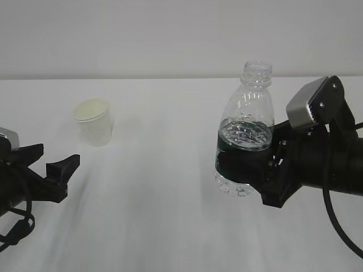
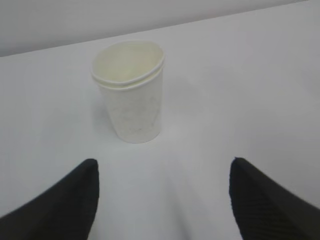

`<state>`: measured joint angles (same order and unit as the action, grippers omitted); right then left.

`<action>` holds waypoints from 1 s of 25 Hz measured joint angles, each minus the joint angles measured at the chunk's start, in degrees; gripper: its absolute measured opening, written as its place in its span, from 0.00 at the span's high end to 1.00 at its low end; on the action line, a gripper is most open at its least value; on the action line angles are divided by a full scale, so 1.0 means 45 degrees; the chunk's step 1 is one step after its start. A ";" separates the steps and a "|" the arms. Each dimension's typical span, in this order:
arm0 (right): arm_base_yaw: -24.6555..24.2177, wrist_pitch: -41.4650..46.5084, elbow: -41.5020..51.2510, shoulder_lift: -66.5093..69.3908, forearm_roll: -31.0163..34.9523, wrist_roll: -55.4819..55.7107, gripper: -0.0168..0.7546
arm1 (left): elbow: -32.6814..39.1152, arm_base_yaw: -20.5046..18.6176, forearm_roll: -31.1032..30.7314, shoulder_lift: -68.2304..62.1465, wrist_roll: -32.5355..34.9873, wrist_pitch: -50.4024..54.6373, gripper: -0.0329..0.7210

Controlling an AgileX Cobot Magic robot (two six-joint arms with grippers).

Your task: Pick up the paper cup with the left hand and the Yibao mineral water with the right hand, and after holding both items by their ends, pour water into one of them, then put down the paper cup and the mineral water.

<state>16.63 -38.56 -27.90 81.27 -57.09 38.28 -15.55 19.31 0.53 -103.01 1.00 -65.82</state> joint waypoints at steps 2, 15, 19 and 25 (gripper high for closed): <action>0.0000 0.0000 0.0000 0.0000 0.0000 0.0065 0.37 | -0.0190 0.0000 0.0000 -0.0202 0.0000 0.0000 0.18; 0.0000 0.0000 0.0000 0.0000 -0.0055 0.0190 0.37 | -0.0247 0.0000 0.0672 -0.0671 0.0000 0.0000 0.18; 0.0000 0.0000 0.0000 0.0000 -0.0055 0.0217 0.37 | -0.0247 0.0000 0.1120 -0.0702 0.0000 0.0000 0.18; 0.0000 0.0000 0.0000 0.0000 -0.0055 0.0217 0.37 | -0.0247 0.0000 0.1209 -0.0702 0.0000 0.0000 0.18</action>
<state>16.63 -38.56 -27.90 81.27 -57.33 39.25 -16.66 19.31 5.97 -106.17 1.00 -65.82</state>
